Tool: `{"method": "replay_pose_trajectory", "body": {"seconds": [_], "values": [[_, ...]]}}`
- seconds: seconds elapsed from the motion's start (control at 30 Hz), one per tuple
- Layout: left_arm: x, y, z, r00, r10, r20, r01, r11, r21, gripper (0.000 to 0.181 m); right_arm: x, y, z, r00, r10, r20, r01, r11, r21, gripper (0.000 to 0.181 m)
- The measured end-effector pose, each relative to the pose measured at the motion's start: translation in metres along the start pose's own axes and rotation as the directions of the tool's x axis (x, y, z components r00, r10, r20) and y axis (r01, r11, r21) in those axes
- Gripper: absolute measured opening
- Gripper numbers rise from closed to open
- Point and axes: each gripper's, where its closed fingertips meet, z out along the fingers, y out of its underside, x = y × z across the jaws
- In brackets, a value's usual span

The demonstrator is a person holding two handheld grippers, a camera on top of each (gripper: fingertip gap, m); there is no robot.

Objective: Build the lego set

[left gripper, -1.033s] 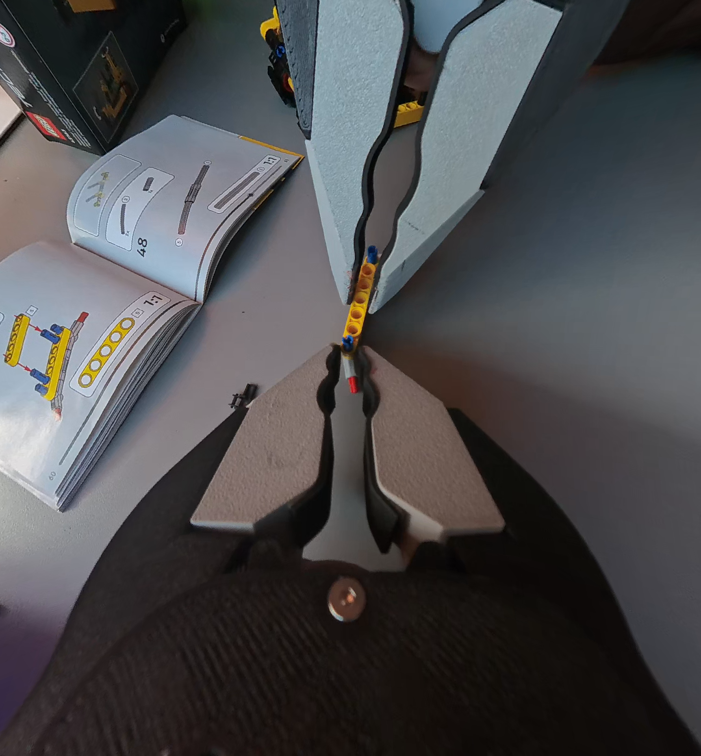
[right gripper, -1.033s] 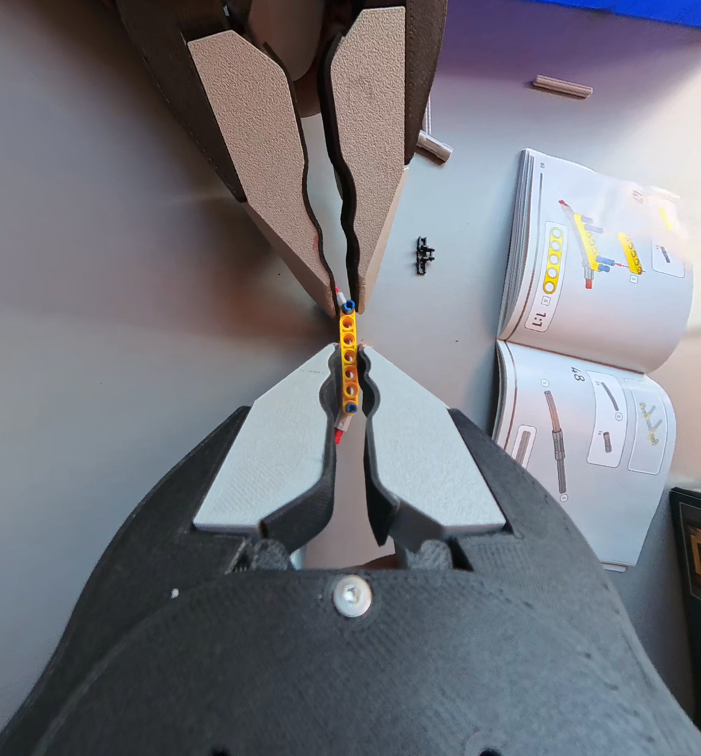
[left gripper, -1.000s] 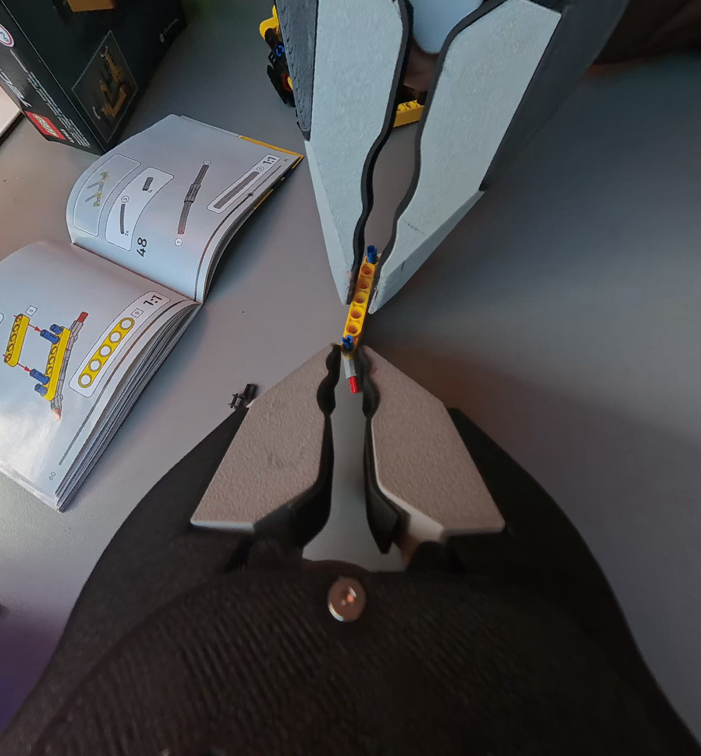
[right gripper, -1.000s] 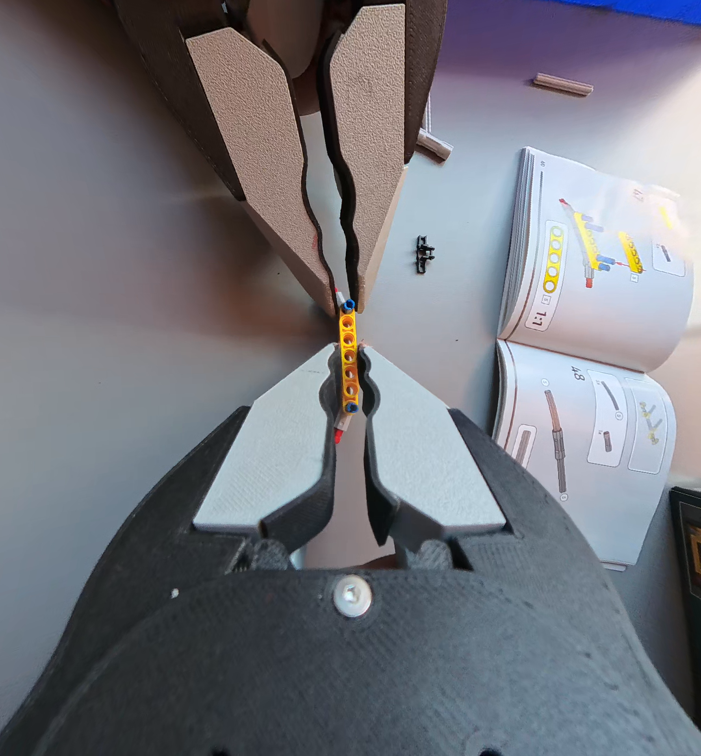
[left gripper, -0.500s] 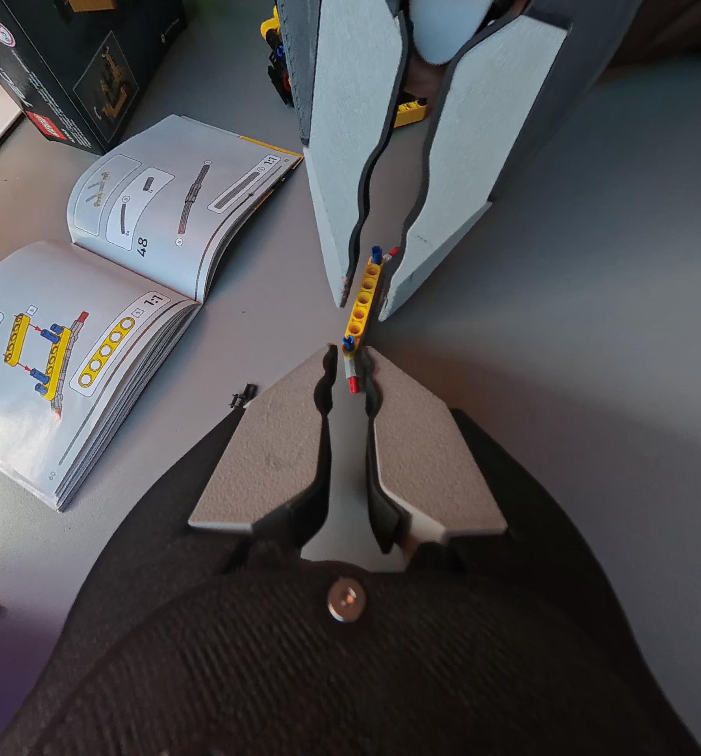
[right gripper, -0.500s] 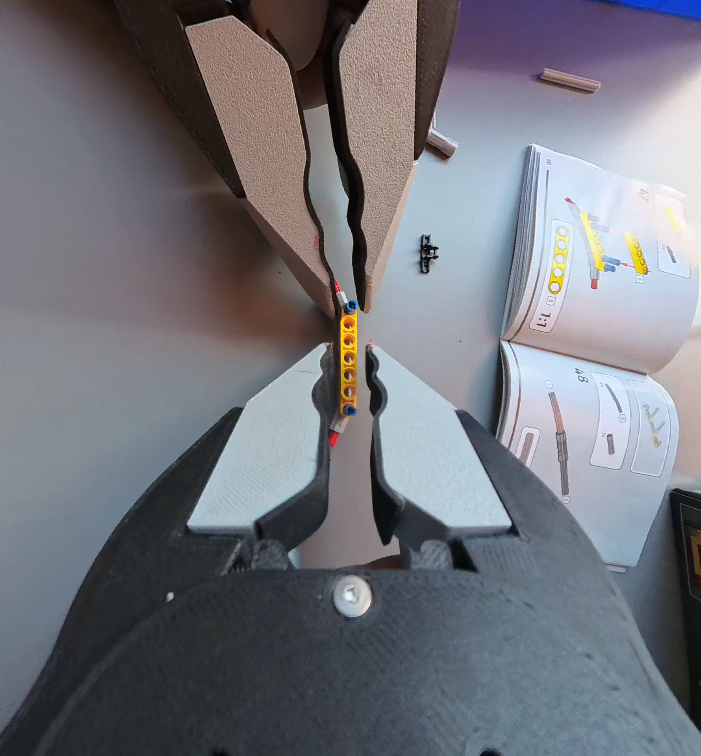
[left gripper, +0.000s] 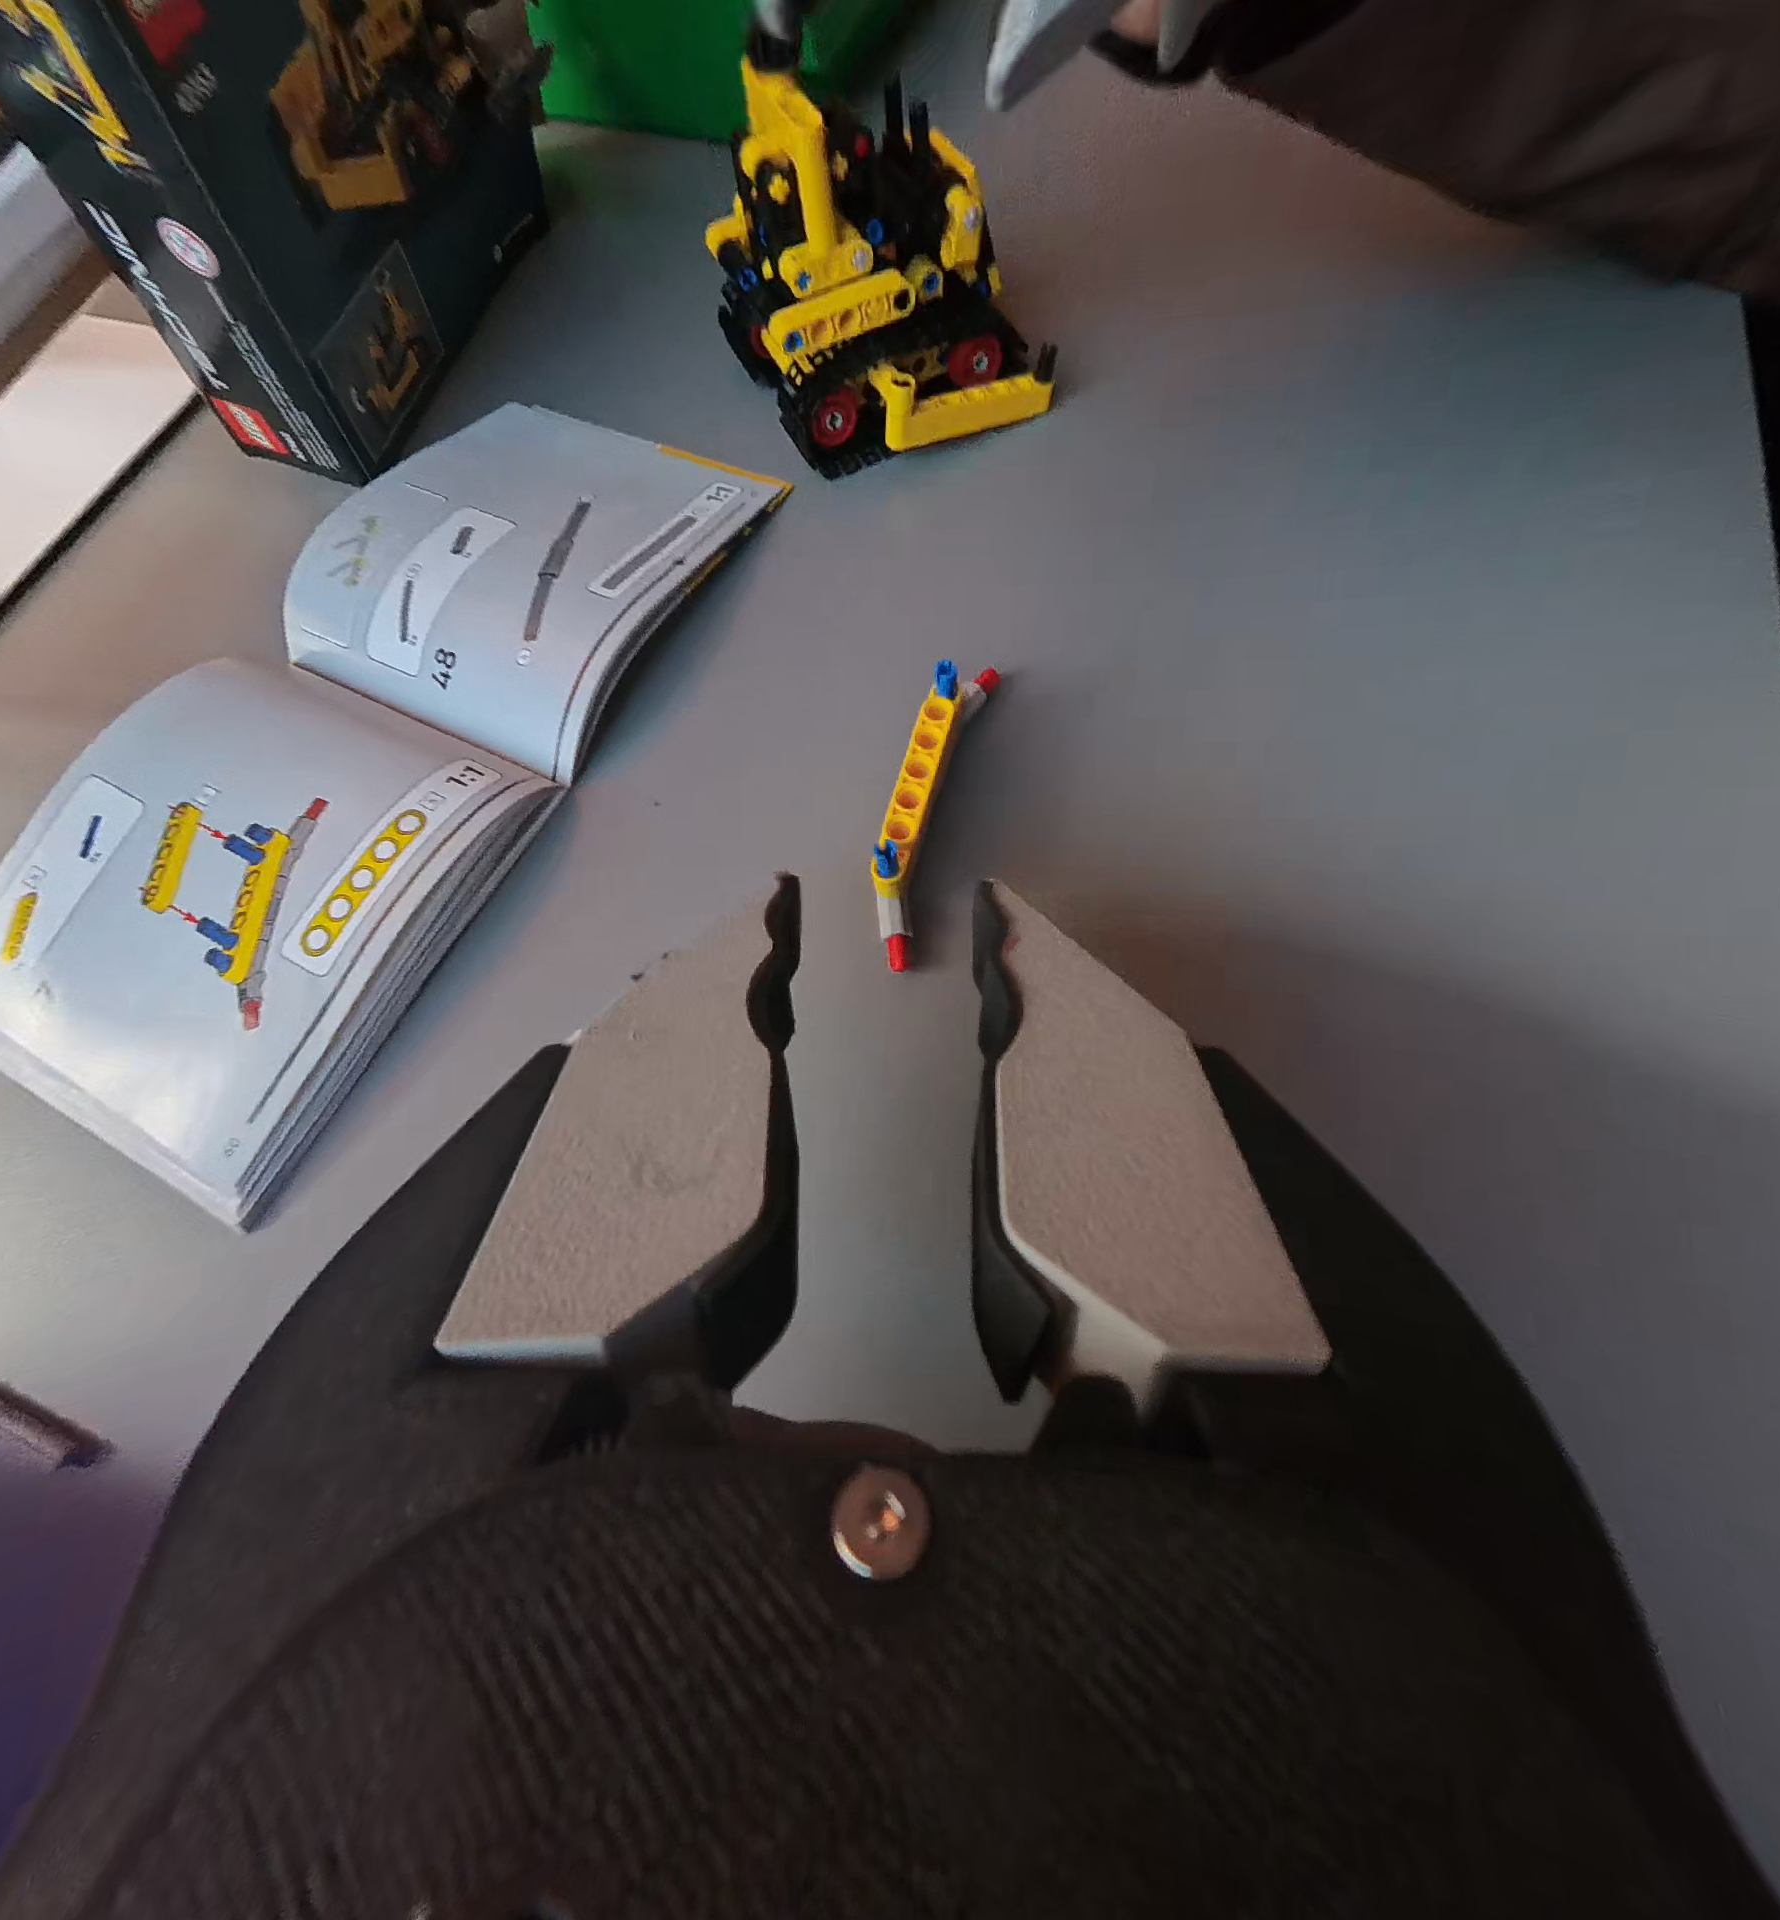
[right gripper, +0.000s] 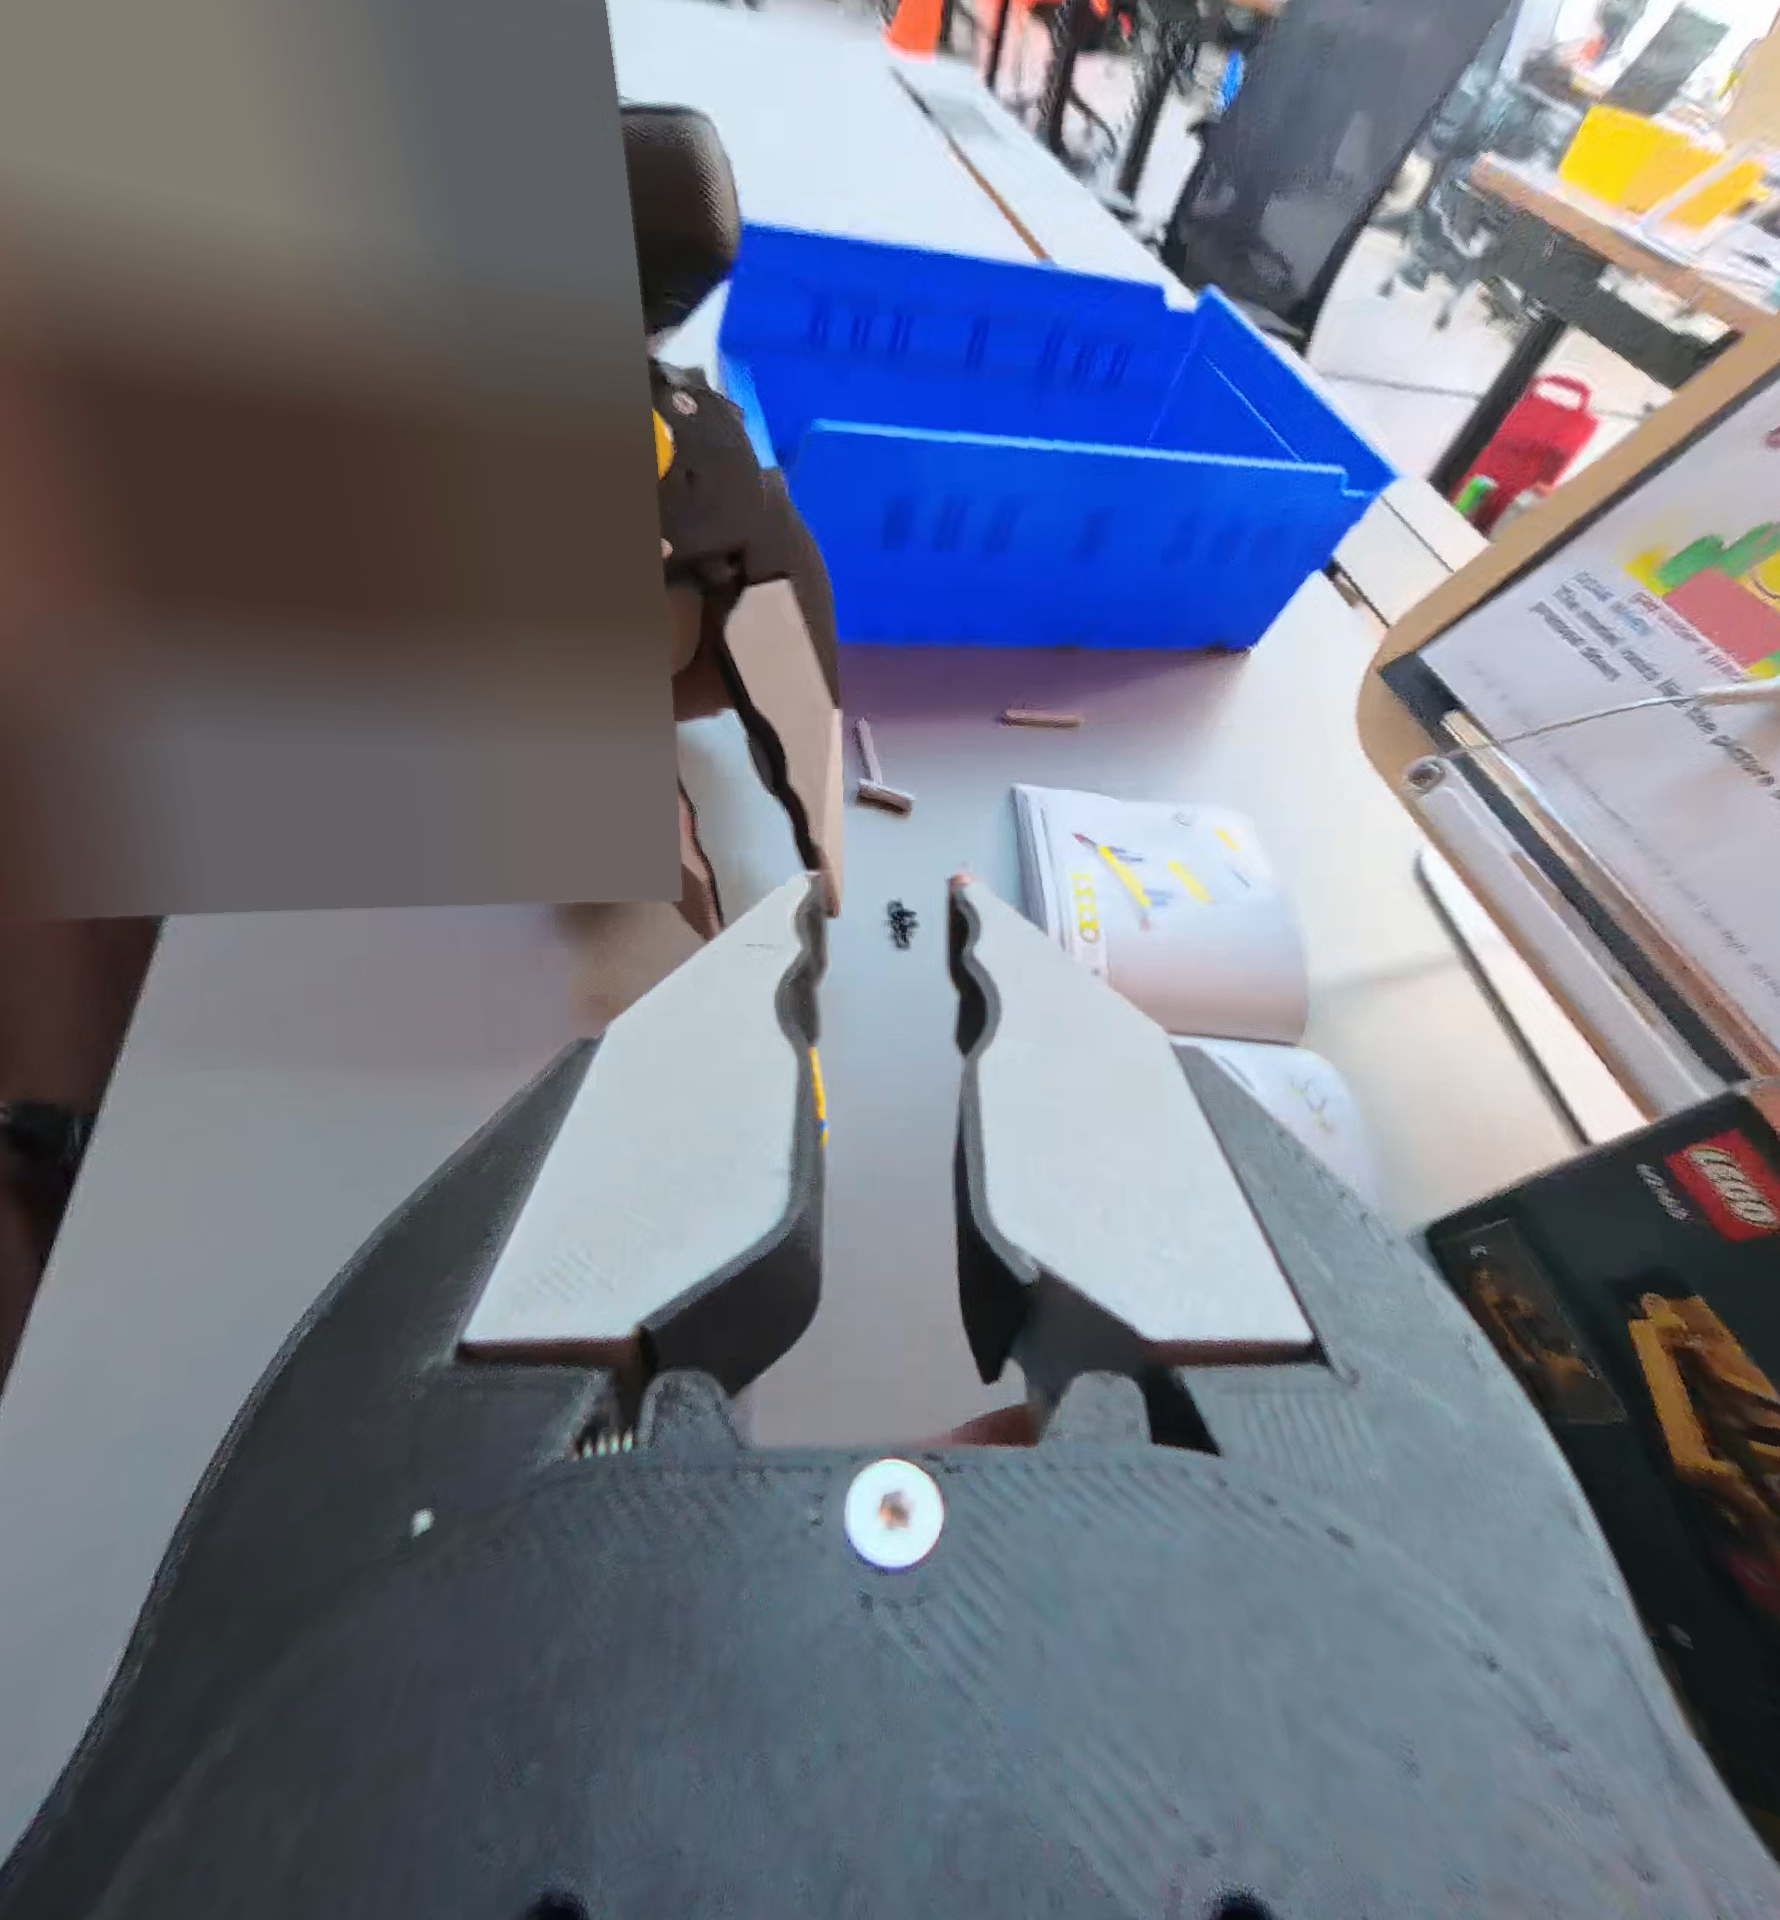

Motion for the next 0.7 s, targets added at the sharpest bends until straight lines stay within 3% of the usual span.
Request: {"method": "replay_pose_trajectory", "body": {"seconds": [0.03,0.13,0.23,0.37,0.47,0.57,0.7], "values": [[-0.002,-0.004,-0.004,1.000,-0.009,0.000,0.009,1.000,0.023,0.030,-0.003,0.002,-0.001,0.999,0.016,0.039,-0.017,1.000,0.008,0.014],[-0.003,-0.017,-0.015,1.000,0.000,-0.003,0.001,0.995,0.102,0.029,0.000,0.018,0.004,0.999,0.025,0.032,-0.023,0.998,-0.060,0.024],[0.002,-0.023,-0.020,1.000,-0.002,-0.022,0.005,0.989,0.148,0.029,-0.005,0.017,0.003,0.999,0.015,0.043,-0.013,0.999,-0.038,0.023],[0.040,-0.052,-0.025,0.972,-0.099,-0.214,0.159,0.945,0.285,0.026,-0.014,0.010,-0.008,0.996,-0.062,0.060,0.060,0.997,0.039,0.023],[0.064,-0.060,-0.032,0.960,-0.113,-0.258,0.197,0.924,0.327,0.027,-0.023,0.001,-0.018,0.991,-0.090,0.097,0.080,0.991,0.110,0.023],[0.061,-0.053,-0.057,0.976,-0.127,-0.178,0.183,0.920,0.347,0.029,-0.023,-0.001,-0.024,0.992,-0.089,0.090,0.075,0.987,0.142,0.023],[0.012,-0.035,-0.124,0.974,-0.218,0.052,0.178,0.892,0.415,0.025,-0.027,-0.004,-0.030,0.988,-0.087,0.128,0.061,0.980,0.188,0.037]]}}
